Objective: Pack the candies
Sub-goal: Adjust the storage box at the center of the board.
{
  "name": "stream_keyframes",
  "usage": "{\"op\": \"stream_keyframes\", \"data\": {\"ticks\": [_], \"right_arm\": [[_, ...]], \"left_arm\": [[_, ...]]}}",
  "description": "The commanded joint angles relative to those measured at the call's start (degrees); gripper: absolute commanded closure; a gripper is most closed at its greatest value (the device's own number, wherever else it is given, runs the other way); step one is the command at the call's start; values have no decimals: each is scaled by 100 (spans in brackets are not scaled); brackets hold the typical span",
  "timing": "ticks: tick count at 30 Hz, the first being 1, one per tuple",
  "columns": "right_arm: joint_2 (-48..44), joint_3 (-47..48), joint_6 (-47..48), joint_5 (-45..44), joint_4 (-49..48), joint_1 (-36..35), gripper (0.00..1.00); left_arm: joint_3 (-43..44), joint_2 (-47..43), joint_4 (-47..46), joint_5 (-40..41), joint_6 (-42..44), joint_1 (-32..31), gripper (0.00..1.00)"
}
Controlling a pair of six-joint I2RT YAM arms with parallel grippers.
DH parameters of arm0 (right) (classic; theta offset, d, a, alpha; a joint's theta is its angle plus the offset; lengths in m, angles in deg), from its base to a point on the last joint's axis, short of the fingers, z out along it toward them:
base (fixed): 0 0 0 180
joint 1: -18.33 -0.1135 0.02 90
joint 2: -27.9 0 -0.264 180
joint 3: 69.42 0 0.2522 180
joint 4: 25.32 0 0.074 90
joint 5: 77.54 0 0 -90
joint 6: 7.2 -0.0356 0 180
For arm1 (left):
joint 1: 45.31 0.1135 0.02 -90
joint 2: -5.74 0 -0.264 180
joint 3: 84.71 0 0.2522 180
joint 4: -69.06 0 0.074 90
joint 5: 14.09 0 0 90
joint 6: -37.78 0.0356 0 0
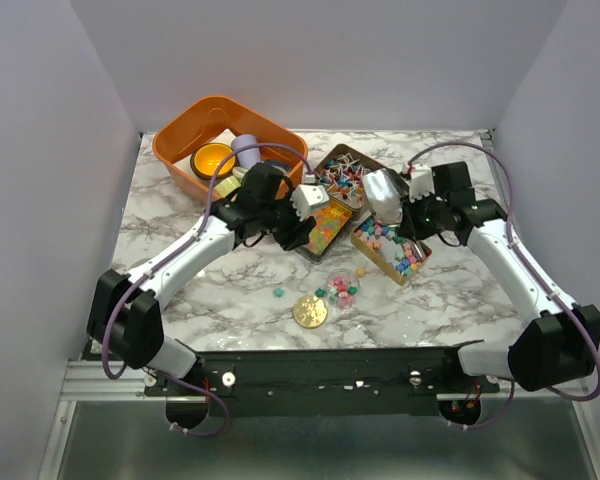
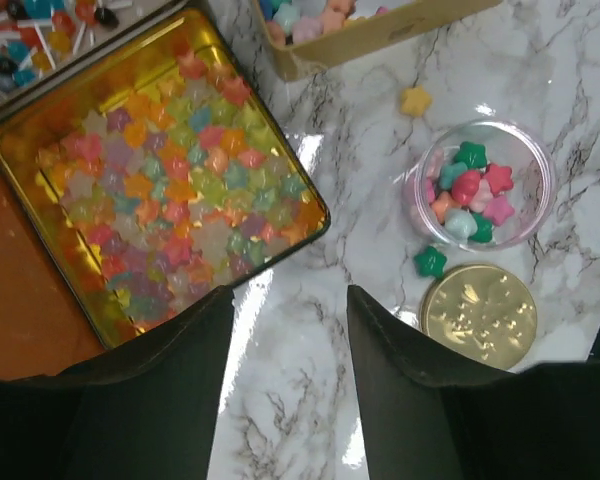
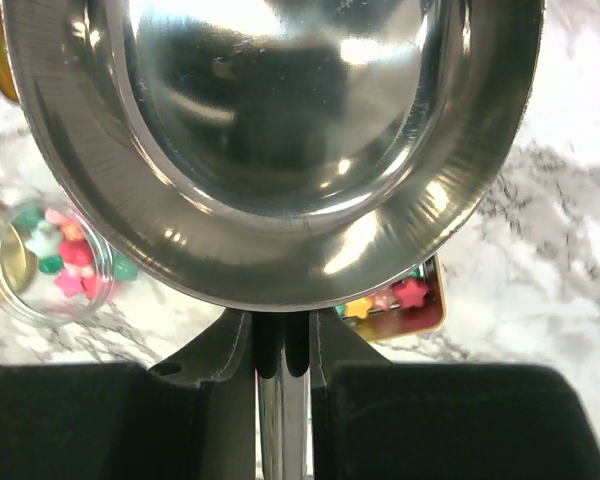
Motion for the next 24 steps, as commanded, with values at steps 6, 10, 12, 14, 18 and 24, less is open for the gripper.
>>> {"op": "stream_keyframes", "data": {"ticks": [6,10,12,14,18,24], "right_arm": [[-131,421,-2009,771,-536,2127,99],[-130,606,-1992,825,-536,2629,99],[-174,624,-1948,833,-580,2691,99],[-209,642,-1887,851,-562,2727,99],[-332,659,-1729,807,-492,2753,99],[-508,580,-1641,851,-430,2823,99]], "left_arm": [[1758,1873,-451,-230,383,-1448,61],[2348,2663,-310,-388,778,-1942,99],[2603,2893,-336,-459,744,-2048,100],[2692,3201,-433,-512,718,-2188,100],[2798,3553,-670,-406,586,-2399,100],[3061,4071,-811,-275,436,-2610,100]]}}
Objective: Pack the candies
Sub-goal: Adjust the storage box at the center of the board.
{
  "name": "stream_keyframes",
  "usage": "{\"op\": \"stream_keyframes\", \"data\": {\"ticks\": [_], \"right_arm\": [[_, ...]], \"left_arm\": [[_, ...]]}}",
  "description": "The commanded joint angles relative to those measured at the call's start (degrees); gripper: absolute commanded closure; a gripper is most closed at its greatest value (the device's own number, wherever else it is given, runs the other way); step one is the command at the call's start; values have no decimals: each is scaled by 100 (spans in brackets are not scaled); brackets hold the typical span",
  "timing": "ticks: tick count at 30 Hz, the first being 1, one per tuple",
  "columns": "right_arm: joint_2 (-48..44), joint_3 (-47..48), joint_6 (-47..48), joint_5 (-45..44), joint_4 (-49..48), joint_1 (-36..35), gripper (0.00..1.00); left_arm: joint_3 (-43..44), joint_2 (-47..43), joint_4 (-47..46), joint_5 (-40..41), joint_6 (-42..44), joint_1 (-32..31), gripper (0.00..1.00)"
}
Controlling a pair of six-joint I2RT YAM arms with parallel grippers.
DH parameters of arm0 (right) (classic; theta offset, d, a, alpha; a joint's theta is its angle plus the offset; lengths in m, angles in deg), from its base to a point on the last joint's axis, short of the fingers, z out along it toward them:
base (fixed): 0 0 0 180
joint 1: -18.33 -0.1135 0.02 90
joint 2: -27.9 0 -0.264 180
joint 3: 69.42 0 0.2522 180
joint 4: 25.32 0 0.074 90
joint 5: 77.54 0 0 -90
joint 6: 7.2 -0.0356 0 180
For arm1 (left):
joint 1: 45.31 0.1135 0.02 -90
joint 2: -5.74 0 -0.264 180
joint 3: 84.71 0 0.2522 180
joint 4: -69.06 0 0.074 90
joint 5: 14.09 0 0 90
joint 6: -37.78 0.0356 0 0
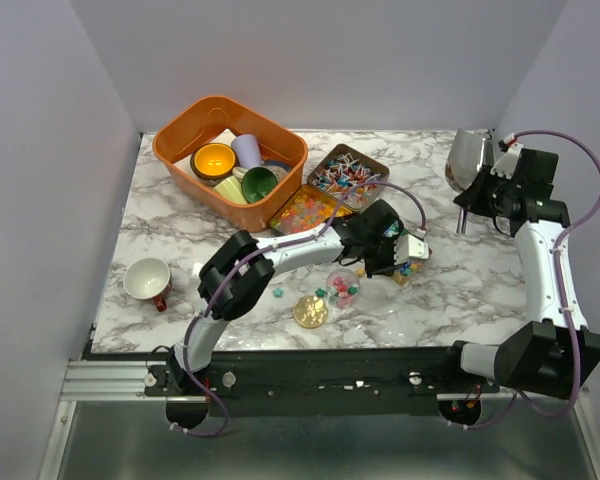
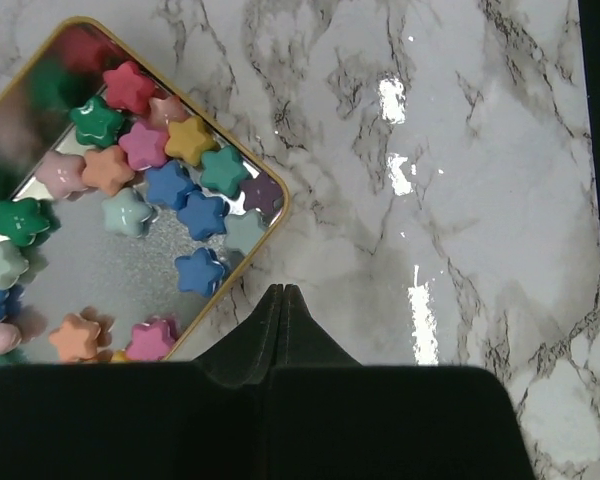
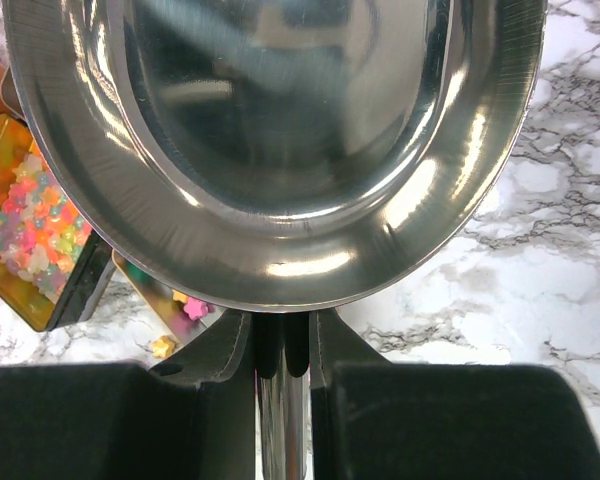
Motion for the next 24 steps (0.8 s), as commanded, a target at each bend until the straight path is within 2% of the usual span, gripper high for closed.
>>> {"op": "stream_keyframes", "data": {"ticks": [1,5,10,16,19,20,22,23,24], "right_arm": [[-261,117,136,158,-72,89,99],[-340,117,189,167,-81,124,99],[-463,3,295,26,-81,203,99],[-420,-15,259,88,-89,326,99],[-332,151,321,123,-54,335,99],[-271,204,338,123,-37,335,99],[-218,335,382,167,-28,344,99],[-165,380,391,184,-37,344,99],[-147,424,400,193,-45,344,99]], "left_arm": [[340,472,-199,51,-73,-145,100],[1033,1035,-137,385,-46,-172,100],[2404,1886,-181,605,-90,-180,100],[2819,2135,-832,851,-406,-180,100],[3012,1898,-334,230,-608,-58,99],[2960,1584,-209,18,-696,-14,97],[2435,1117,168,-448,-610,57,81],[2154,558,266,-536,-400,74,74],[1542,248,345,-476,-329,101,59]]}}
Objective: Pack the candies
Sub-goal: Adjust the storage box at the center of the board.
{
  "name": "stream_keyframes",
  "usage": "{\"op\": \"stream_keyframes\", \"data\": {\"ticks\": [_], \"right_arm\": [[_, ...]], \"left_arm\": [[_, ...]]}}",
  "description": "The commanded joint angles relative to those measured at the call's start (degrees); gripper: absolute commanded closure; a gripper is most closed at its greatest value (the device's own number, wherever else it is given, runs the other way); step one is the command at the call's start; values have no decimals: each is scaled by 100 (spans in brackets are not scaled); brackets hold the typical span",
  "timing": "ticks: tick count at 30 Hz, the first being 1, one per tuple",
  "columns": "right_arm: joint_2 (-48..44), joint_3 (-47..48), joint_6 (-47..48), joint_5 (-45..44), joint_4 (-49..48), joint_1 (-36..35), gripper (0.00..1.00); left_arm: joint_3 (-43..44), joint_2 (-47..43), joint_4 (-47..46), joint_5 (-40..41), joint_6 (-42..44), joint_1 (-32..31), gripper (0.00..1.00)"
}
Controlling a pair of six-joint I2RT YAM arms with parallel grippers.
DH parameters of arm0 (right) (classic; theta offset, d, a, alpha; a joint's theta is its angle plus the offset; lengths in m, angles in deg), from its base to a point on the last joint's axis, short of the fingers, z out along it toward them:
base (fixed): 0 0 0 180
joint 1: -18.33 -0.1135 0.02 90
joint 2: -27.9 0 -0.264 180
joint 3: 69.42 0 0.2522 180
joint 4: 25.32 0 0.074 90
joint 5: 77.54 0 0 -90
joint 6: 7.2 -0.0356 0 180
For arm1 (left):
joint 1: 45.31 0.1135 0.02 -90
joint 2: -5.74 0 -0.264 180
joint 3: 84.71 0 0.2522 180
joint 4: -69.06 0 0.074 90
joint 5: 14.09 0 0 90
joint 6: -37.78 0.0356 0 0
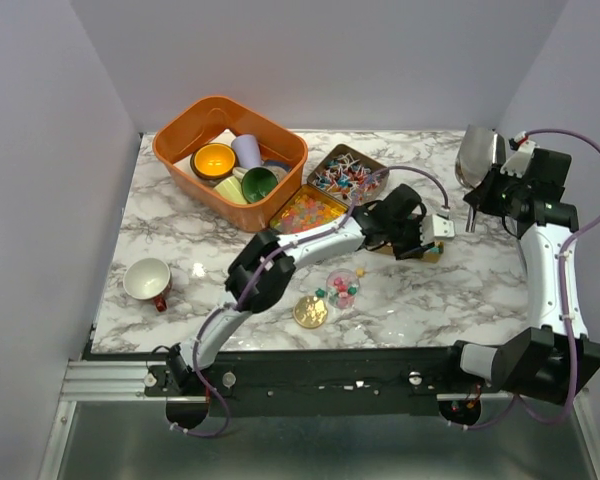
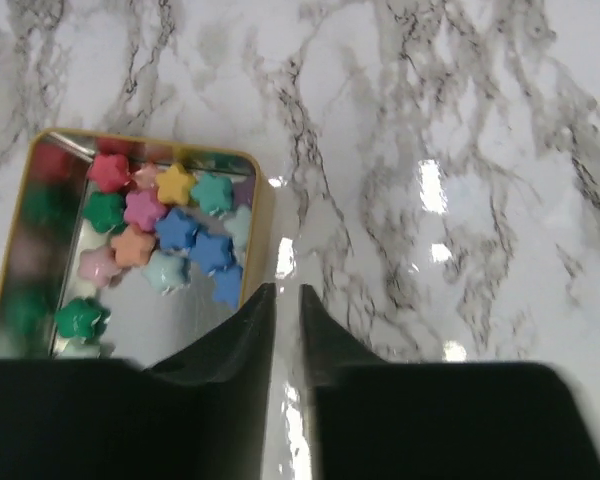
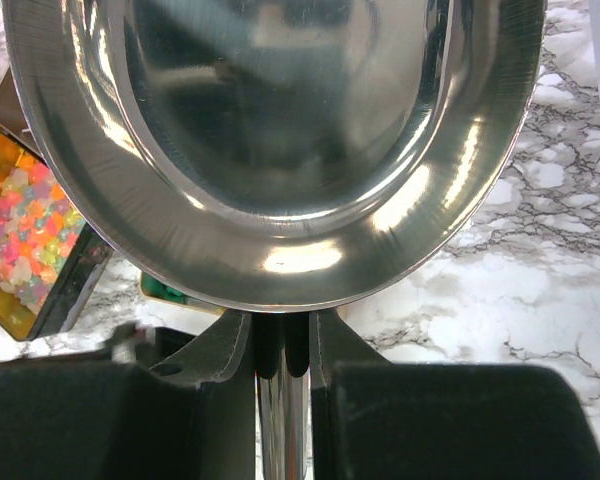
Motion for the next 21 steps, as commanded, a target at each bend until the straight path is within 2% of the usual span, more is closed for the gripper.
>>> {"op": "stream_keyframes", "data": {"ticks": [1,3,5,8,11,14,21], "right_arm": [[174,472,136,189,-67,42,99],[209,543,127,259,-102,42,99],[210,622,118,356,-137,42,99],[192,622,92,470,-190,42,99],[113,543,74,558,-234,42,99],[78,412,74,585,-304,42,99],[244,543,109,585,-252,42,99]], "left_arm": [[-1352,-1843,706,-538,220,177,54],[-2185,-2609,751,-187,221,239,41],[-2610,-3117,865,481,186,405,39],[-3016,-3296,1197,1412,19,757,36],[-2736,-2912,1872,2150,-148,1081,36],[-2182,-2376,2410,2415,-437,1310,35],[-1944,-1943,2289,2645,-711,1390,35]]}}
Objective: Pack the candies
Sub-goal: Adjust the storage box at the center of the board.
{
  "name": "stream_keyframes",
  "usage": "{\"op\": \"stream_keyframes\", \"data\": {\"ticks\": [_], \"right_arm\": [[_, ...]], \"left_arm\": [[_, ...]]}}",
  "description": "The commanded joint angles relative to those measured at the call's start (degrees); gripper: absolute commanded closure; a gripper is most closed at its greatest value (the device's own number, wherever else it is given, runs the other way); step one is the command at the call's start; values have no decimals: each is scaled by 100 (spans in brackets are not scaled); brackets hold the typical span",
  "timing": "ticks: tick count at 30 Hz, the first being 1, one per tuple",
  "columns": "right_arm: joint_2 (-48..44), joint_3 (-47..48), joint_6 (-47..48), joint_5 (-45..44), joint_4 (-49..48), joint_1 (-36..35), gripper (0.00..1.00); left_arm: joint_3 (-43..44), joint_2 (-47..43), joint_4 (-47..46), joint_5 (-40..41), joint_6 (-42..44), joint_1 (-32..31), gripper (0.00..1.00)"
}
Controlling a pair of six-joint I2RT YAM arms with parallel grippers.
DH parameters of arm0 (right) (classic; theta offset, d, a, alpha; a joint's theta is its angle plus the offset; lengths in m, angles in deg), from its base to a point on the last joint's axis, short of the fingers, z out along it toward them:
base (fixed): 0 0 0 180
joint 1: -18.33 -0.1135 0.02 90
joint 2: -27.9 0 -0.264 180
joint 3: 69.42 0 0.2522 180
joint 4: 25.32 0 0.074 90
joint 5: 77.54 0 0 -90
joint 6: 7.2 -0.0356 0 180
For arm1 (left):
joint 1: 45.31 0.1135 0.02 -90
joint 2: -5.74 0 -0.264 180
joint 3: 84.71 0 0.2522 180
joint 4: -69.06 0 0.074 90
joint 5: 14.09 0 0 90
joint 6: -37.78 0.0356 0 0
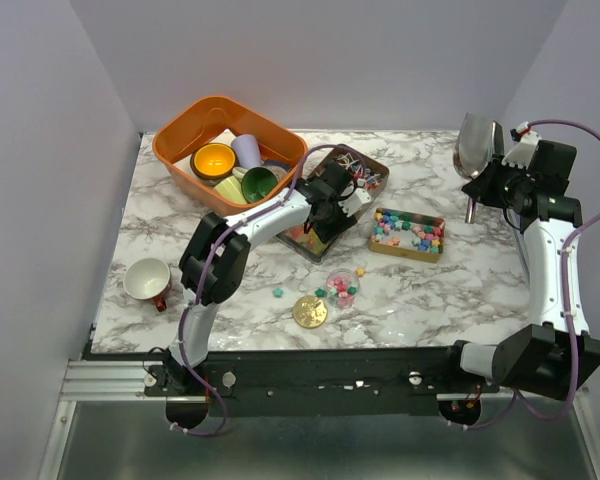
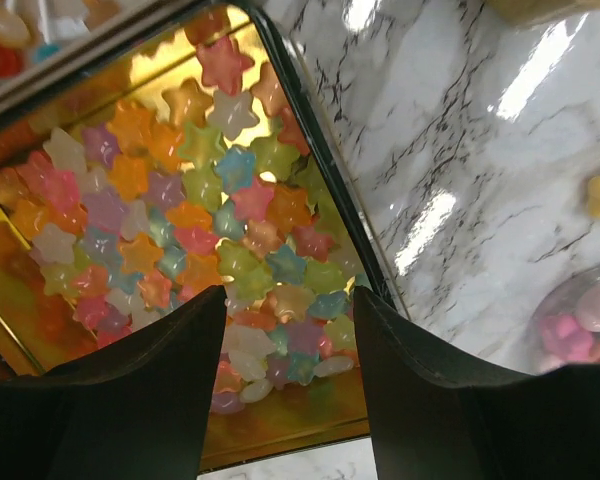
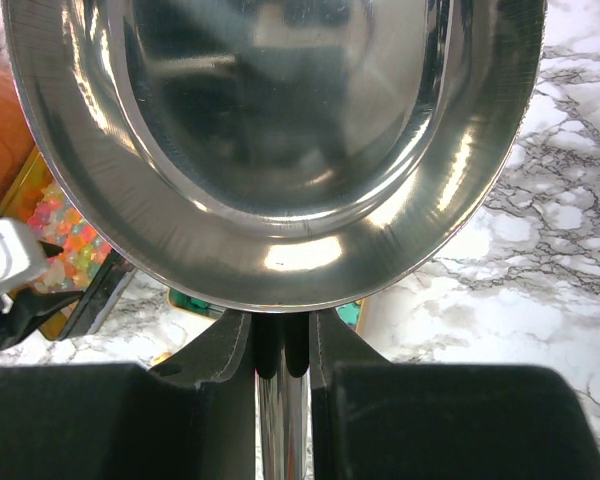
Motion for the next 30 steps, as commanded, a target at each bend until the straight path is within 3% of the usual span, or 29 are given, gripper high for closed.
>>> {"op": "stream_keyframes", "data": {"ticks": [1,7,11,14,21,30], "right_arm": [[50,165,70,204,-228,40,99],[112,95,88,222,-281,40,99],[59,60,96,231,-272,40,99],[50,-2,114,204,-281,40,99],[59,16,87,240,-342,40,99],[50,-90,131,213,-351,40,99]], "left_arm": [[189,52,278,346,-254,-94,35],[347,369,348,249,-376,-85,37],[374,133,226,880,-640,-111,38],[330,-78,304,550,-614,-94,38],[356,-343,270,873,-1272,-103,39],[383,-53,331,443,-1625,-164,42]]}}
